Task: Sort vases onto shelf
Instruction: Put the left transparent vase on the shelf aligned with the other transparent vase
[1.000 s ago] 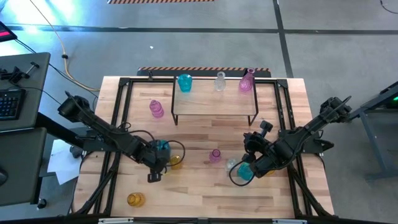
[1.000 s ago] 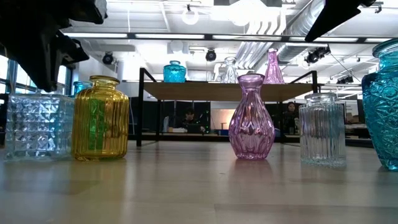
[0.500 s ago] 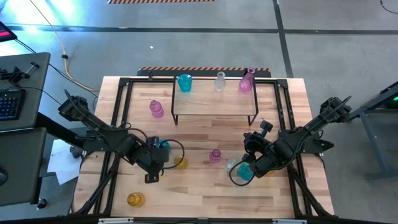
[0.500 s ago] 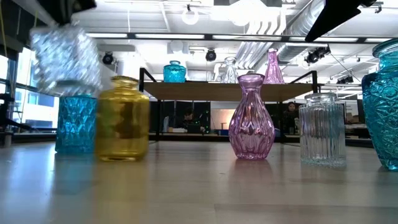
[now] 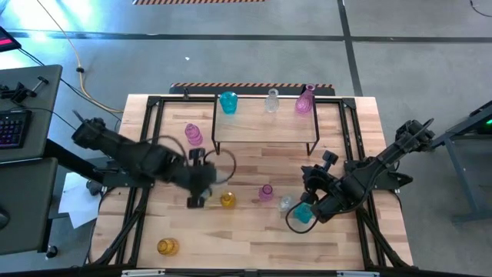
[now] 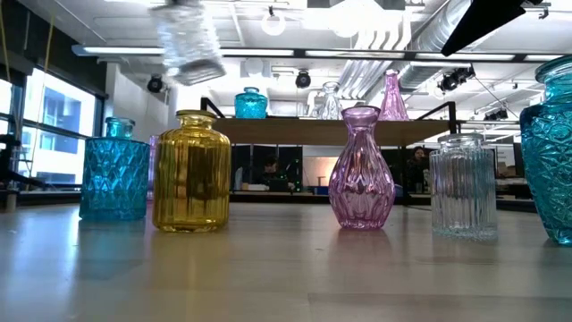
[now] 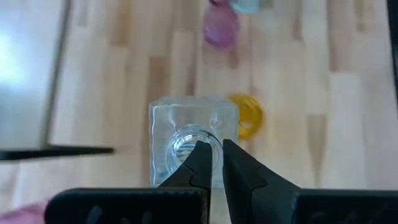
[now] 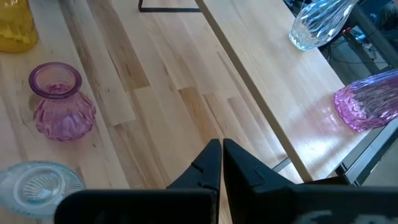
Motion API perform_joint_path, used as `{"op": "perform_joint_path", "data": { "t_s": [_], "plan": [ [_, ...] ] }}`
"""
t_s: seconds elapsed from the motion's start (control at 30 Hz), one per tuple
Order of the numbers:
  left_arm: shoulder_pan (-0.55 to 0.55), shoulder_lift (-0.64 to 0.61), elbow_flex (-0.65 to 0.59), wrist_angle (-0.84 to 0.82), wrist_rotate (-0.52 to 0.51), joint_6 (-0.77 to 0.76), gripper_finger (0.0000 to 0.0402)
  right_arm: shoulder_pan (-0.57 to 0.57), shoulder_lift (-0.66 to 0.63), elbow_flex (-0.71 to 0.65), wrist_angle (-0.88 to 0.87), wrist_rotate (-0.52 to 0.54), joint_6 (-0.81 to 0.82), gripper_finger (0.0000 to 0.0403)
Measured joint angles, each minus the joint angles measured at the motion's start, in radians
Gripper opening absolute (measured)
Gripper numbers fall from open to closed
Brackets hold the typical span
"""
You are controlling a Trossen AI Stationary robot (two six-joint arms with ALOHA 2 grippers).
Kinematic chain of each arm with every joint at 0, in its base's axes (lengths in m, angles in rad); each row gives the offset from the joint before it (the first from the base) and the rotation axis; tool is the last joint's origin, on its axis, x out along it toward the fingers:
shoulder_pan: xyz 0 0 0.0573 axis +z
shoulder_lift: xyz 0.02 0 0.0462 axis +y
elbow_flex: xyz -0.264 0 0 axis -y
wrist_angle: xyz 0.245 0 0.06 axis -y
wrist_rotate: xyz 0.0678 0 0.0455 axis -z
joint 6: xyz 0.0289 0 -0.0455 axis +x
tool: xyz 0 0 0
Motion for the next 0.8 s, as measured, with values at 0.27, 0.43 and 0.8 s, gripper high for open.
{"op": "perform_joint_path", "data": {
  "t_s": [0.27,0.43,0.8],
  "plan": [
    [0.22,0.0,0.138,0.025,0.001,0.249,0.0009,0.01,0.0,0.0,-0.027,-0.001,0.028,0.0],
    [0.356,0.045,0.245,0.082,0.09,0.375,0.0009,0.01,0.0,0.0,-0.044,-0.001,0.028,0.0],
    [0.511,0.368,0.519,0.012,0.243,0.547,0.0009,0.01,0.0,0.0,-0.088,-0.016,0.087,0.0]
  ]
}}
